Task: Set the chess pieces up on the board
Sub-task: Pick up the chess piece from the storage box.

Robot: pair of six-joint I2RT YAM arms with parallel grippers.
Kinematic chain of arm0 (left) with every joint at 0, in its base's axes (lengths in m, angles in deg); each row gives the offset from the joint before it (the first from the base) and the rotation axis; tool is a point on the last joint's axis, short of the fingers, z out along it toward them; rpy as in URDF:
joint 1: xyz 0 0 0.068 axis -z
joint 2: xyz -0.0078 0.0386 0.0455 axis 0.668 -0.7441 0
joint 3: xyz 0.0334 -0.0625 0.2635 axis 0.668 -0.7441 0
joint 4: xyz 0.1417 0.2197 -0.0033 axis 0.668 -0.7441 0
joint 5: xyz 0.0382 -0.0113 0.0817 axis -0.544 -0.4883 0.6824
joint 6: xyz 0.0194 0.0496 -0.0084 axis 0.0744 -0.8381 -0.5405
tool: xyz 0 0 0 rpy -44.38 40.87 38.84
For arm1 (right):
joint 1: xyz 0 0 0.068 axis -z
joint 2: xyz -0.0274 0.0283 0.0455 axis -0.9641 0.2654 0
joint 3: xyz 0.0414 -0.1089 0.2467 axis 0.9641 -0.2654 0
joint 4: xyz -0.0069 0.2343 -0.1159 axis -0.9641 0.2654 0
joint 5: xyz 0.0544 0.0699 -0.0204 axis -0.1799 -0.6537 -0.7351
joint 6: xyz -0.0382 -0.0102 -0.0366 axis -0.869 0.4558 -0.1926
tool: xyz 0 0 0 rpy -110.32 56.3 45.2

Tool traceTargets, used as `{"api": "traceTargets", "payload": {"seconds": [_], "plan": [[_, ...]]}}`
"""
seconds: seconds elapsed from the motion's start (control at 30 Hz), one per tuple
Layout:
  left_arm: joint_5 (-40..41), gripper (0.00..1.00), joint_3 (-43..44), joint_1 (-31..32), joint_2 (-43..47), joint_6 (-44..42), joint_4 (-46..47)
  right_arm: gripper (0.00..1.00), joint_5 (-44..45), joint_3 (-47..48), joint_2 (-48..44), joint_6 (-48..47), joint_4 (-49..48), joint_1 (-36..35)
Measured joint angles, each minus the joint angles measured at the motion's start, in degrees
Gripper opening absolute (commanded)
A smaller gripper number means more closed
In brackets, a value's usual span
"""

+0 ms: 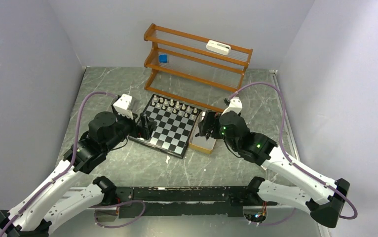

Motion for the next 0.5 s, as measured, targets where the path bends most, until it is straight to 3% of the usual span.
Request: {"api": "traceTargets", "payload": {"seconds": [0.5], "plan": [[0.0, 0.98, 0.0, 0.0, 0.35, -0.09, -0.04, 1.0, -0.28, 0.0, -1.18, 0.44, 0.15, 0.0]]}}
